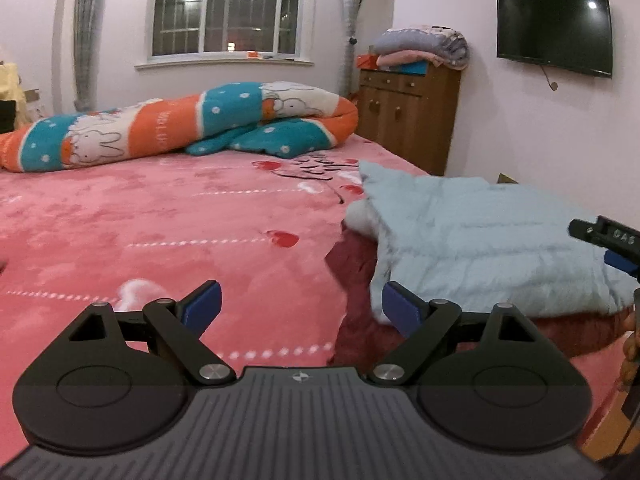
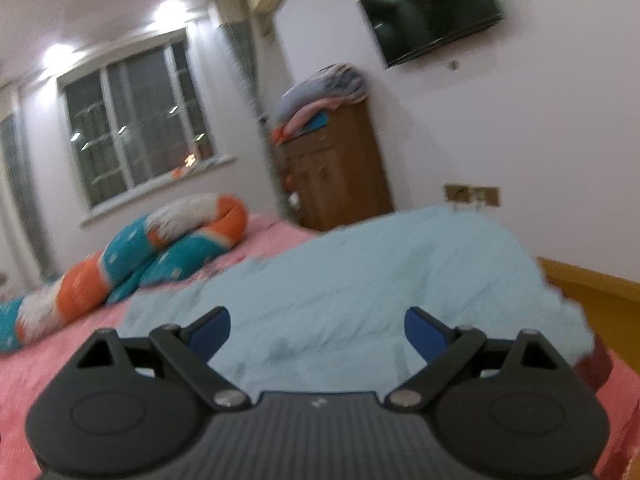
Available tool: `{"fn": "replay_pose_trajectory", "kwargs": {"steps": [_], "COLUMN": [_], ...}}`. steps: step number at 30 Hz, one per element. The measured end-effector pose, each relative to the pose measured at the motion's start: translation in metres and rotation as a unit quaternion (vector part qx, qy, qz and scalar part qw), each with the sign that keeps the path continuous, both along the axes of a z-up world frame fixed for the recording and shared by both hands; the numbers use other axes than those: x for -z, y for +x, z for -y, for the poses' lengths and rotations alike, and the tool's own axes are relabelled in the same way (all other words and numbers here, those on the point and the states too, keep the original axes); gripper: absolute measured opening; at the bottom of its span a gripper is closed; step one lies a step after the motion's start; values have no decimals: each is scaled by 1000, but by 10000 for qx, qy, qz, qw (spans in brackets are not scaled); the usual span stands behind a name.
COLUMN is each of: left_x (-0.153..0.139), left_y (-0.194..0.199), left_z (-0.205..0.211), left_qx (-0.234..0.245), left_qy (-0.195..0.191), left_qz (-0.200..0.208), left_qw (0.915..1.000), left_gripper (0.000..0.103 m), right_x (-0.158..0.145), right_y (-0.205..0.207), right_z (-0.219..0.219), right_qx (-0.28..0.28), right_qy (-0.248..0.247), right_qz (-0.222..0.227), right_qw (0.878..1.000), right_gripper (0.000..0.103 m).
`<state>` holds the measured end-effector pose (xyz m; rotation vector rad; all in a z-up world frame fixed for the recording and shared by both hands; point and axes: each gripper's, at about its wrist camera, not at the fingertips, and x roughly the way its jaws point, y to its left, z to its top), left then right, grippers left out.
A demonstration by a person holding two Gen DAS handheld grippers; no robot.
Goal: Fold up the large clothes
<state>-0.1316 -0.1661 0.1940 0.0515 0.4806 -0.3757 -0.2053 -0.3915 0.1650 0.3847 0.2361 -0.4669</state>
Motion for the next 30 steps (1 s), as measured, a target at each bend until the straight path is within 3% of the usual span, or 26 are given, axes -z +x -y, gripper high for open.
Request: {"fn": "replay_pose_trajectory", "kwargs": {"steps": [5, 15, 22, 30], "left_x": [1, -11, -14, -20], "left_y": [-20, -57, -61, -66], "left_z": [-26, -62, -81, -93], "left_qx": [-196, -597, -853, -1120], "left_qy": [-164, -81, -278, -297], "left_qz": [-16, 226, 173, 377], "left_qw": [9997, 9979, 9958, 9926], "left_gripper": [103, 103, 103, 103], "right_x": [1, -15, -26, -38], "right_y": [-7, -16, -25, -28], "right_z": [-36, -95, -134, -161], "right_qx": [-416, -945, -1289, -1495], "right_qy": [5, -233, -536, -791], "right_qz": [-374, -561, -473, -324], "right_qw": [9984, 9937, 9891, 9851], "right_gripper": [94, 94, 94, 95]}}
